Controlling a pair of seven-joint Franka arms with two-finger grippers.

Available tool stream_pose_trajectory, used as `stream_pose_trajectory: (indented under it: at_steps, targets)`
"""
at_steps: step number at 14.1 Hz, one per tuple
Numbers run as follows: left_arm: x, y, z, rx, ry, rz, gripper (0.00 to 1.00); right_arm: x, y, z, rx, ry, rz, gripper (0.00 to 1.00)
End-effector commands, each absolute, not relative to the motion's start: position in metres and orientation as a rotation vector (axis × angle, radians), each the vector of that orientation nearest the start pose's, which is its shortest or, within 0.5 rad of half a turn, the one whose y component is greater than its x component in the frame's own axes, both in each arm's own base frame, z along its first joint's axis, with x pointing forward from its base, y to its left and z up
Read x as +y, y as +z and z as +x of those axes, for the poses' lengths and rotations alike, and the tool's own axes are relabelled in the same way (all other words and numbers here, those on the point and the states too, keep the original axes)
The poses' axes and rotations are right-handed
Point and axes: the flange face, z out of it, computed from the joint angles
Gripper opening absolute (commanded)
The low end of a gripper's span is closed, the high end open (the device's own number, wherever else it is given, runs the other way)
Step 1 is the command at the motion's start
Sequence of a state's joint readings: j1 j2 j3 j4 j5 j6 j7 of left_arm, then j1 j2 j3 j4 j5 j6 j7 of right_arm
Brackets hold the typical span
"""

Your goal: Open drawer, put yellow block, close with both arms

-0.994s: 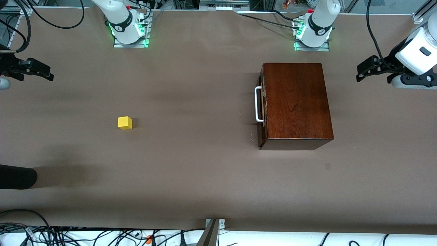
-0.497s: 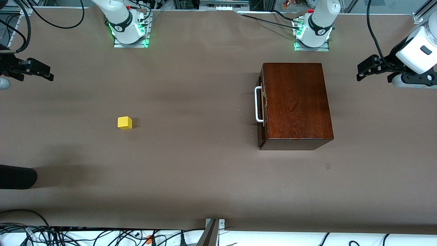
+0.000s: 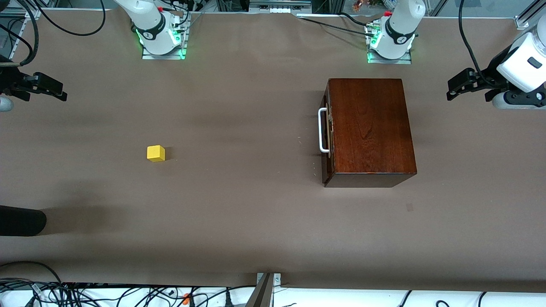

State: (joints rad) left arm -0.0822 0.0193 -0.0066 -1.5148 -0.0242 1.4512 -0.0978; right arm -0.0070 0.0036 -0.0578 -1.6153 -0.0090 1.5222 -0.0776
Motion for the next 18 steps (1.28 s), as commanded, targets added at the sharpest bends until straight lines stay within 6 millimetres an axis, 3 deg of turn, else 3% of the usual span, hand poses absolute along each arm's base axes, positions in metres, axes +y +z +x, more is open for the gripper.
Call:
stream_pose_trajectory:
  at_steps: [1, 4, 7, 10, 13, 14, 16, 18]
  targets:
    - [-0.077, 0.64, 0.54, 0.032, 0.121, -3.17, 1.0, -0.038, 0.602, 0.542, -0.007, 0.153, -3.141, 1.0]
    - [-0.155, 0.633, 0.527, 0.142, 0.129, -3.151, 1.0, -0.038, 0.602, 0.542, -0.005, 0.153, -3.141, 1.0]
    - [-0.212, 0.612, 0.519, 0.151, 0.198, -3.146, 1.0, -0.038, 0.602, 0.542, -0.005, 0.153, -3.141, 1.0]
    - [-0.304, 0.599, 0.489, 0.055, 0.148, -3.121, 1.0, -0.038, 0.602, 0.542, -0.005, 0.153, -3.141, 1.0]
    - [-0.402, 0.555, 0.444, 0.074, 0.129, -3.019, 1.0, -0.038, 0.602, 0.542, -0.007, 0.153, -3.141, 1.0]
    - [-0.427, 0.542, 0.435, 0.104, 0.11, -2.991, 1.0, -0.038, 0.602, 0.542, -0.005, 0.153, -3.141, 1.0]
    - [-0.46, 0.506, 0.424, 0.122, 0.045, -2.926, 1.0, -0.038, 0.602, 0.542, -0.007, 0.153, -3.141, 1.0]
    - [-0.466, 0.478, 0.427, 0.118, 0.052, -2.91, 1.0, -0.038, 0.602, 0.542, -0.007, 0.153, -3.141, 1.0]
